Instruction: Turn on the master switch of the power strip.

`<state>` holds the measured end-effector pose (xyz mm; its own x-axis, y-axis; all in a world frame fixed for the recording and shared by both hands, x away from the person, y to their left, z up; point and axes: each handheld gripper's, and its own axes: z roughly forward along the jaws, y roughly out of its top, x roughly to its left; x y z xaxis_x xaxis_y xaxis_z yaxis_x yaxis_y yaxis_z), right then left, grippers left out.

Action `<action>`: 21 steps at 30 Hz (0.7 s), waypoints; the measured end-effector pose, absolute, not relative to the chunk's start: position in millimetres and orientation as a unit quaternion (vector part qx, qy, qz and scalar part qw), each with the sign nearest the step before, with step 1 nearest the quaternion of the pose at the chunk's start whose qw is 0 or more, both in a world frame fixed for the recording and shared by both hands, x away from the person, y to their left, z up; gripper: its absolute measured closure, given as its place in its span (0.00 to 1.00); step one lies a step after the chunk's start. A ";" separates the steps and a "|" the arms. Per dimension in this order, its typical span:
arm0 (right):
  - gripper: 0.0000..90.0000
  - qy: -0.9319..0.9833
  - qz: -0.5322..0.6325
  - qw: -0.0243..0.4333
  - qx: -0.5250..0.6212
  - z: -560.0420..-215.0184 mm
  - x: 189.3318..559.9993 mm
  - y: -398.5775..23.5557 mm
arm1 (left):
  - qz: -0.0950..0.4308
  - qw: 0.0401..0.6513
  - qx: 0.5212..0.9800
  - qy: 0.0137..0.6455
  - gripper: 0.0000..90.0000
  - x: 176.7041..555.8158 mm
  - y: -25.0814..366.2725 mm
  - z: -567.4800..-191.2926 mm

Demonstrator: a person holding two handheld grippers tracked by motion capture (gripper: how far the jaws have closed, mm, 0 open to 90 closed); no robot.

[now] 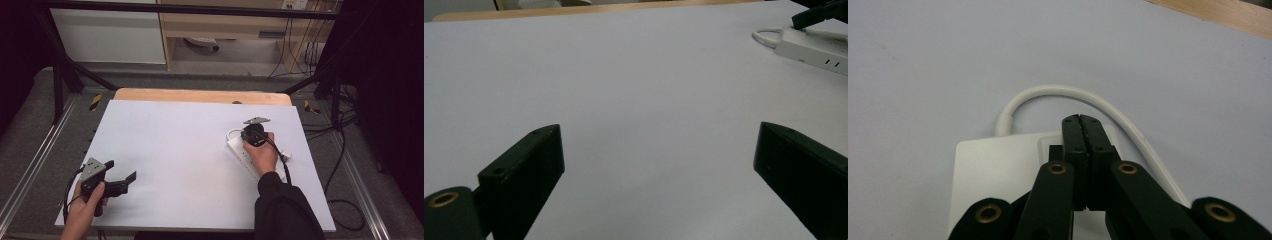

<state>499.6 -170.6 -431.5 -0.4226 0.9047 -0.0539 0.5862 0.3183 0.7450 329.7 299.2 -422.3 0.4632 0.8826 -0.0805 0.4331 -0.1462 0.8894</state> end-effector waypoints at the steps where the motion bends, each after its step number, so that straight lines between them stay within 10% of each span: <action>1: 1.00 0.775 0.331 0.240 0.481 -431.4 499.6 -170.5 | 0.241 0.466 0.718 0.458 0.07 329.8 299.0 -422.5; 21: 1.00 0.758 0.375 0.235 0.480 -423.3 496.1 -174.1 | 0.242 0.465 0.718 0.458 0.07 329.8 299.0 -422.4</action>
<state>496.1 -174.1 -423.3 -0.4292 0.9032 0.0033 0.5509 0.2589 0.7934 329.8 299.0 -422.4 0.4625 0.8831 -0.0787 0.4333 -0.1477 0.8891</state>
